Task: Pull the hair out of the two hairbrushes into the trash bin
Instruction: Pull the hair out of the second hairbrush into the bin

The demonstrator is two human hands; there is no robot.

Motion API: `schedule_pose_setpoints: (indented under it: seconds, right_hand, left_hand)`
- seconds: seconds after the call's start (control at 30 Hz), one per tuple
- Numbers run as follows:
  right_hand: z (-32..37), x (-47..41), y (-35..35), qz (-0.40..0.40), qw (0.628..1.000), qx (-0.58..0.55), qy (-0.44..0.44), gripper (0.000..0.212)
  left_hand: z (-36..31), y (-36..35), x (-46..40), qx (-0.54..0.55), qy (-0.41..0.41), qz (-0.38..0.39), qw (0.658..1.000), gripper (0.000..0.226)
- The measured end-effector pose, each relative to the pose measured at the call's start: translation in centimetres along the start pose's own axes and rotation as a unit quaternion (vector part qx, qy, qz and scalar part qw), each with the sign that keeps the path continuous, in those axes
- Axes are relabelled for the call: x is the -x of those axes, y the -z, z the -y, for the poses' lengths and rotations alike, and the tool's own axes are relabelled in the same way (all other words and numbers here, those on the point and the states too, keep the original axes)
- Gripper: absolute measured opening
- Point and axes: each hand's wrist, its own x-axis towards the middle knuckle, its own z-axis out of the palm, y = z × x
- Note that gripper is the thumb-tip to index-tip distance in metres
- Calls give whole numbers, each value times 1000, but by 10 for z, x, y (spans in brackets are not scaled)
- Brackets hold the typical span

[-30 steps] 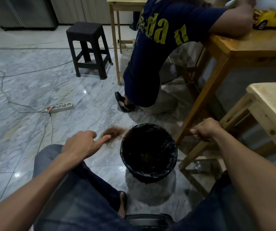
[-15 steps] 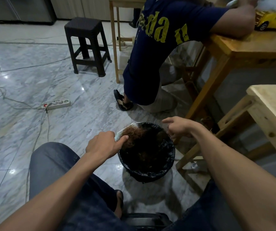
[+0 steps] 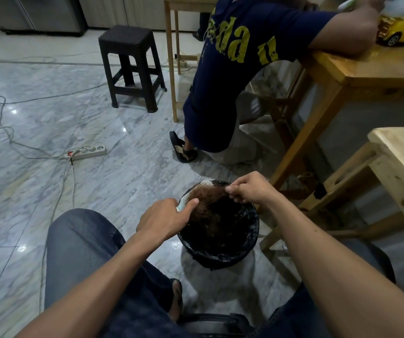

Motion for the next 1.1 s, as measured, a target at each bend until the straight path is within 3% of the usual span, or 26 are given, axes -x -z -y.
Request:
schedule_pose_setpoints:
  seconds: [0.27, 0.37, 0.43, 0.47, 0.53, 0.63, 0.73, 0.83, 1.1]
  right_hand:
    - [-31, -18, 32, -184, 968, -62, -158, 18]
    - [-47, -22, 44, -254, 947, -6, -198, 23]
    - [-47, -17, 48, -229, 955, 19, -187, 22]
    - [-44, -13, 47, -181, 970, 4, -164, 16]
    - [-29, -2, 38, -50, 987, -86, -124, 26]
    - [-7, 6, 15, 84, 977, -169, -100, 45]
    - [3, 6, -3, 159, 977, -125, -73, 39]
    - [6, 3, -9, 123, 988, -89, -34, 7]
    - [-9, -7, 15, -80, 995, 47, -41, 16]
  left_hand:
    - [8, 6, 0, 31, -8, 10, 999, 70]
    - [15, 10, -1, 34, 7, 8, 999, 70]
    - [20, 11, -3, 34, 20, 8, 999, 70]
    - [22, 11, -4, 35, 23, 10, 999, 70]
    - [19, 9, -4, 40, 24, 16, 999, 70]
    - [8, 5, -3, 54, 13, 34, 998, 69]
    - [-1, 4, -2, 61, 10, 51, 997, 62]
    - [1, 5, -3, 74, 18, 48, 996, 58]
    - [13, 11, -4, 179, 63, 75, 979, 56]
